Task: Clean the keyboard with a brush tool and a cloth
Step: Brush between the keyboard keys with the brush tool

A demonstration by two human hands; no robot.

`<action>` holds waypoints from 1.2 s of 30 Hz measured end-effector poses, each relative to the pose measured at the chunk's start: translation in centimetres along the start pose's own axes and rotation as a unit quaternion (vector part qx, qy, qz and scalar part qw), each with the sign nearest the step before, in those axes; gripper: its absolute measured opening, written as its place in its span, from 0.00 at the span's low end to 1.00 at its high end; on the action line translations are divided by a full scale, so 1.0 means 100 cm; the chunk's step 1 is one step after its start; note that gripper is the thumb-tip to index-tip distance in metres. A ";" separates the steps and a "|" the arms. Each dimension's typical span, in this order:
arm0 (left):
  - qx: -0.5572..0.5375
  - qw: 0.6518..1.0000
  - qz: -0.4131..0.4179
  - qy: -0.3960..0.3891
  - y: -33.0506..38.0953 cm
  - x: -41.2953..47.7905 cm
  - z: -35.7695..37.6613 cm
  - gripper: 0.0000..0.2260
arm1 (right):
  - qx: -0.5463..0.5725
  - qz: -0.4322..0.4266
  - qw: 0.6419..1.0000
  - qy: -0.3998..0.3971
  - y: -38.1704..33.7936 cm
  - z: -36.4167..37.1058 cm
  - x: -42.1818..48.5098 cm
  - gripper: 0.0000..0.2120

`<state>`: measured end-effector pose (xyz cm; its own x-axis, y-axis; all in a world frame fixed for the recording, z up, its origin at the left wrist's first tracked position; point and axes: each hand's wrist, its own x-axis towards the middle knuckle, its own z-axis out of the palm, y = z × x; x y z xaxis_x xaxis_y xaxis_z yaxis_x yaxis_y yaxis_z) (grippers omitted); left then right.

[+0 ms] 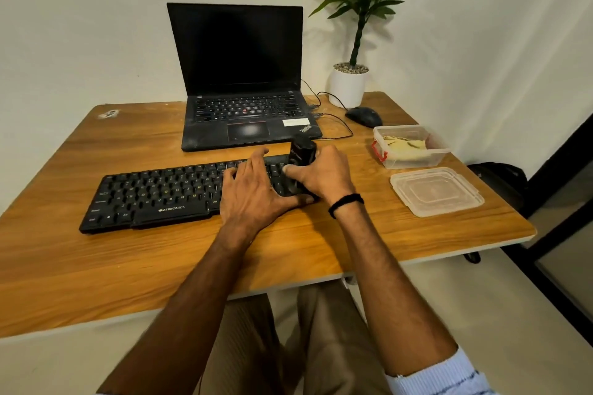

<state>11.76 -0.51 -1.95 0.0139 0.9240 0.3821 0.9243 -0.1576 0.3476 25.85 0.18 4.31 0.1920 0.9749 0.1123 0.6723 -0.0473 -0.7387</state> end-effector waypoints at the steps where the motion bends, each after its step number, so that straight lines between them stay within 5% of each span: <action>1: 0.002 1.000 0.002 0.003 0.000 0.000 0.000 0.59 | 0.005 0.014 0.999 0.036 0.001 -0.002 0.001 0.11; 3: 0.003 1.000 0.003 0.007 0.001 -0.002 0.001 0.59 | -0.009 0.020 0.997 0.074 0.004 -0.003 0.000 0.11; 7: 0.002 1.000 0.004 0.010 0.000 -0.001 0.000 0.59 | 0.003 -0.005 1.000 -0.030 0.000 0.002 -0.005 0.11; 11: 0.009 1.000 0.006 0.017 0.001 -0.001 0.001 0.59 | -0.013 0.006 0.995 0.101 0.005 -0.003 -0.004 0.11; 15: 0.002 1.000 0.008 0.011 -0.002 0.000 0.002 0.58 | -0.019 -0.007 1.000 -0.010 0.001 -0.005 -0.006 0.08; 30: 0.014 1.000 0.011 -0.001 0.000 0.000 -0.001 0.58 | -0.043 -0.014 0.998 0.033 -0.037 0.032 0.041 0.13; 36: 0.005 1.000 0.008 0.011 -0.001 0.000 0.002 0.58 | -0.030 -0.009 0.999 -0.042 -0.022 0.013 0.027 0.10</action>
<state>11.70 -0.40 -2.13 0.0211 0.9136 0.4060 0.9277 -0.1693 0.3328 23.98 3.20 5.42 0.1201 0.9905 0.0674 0.7179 -0.0397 -0.6950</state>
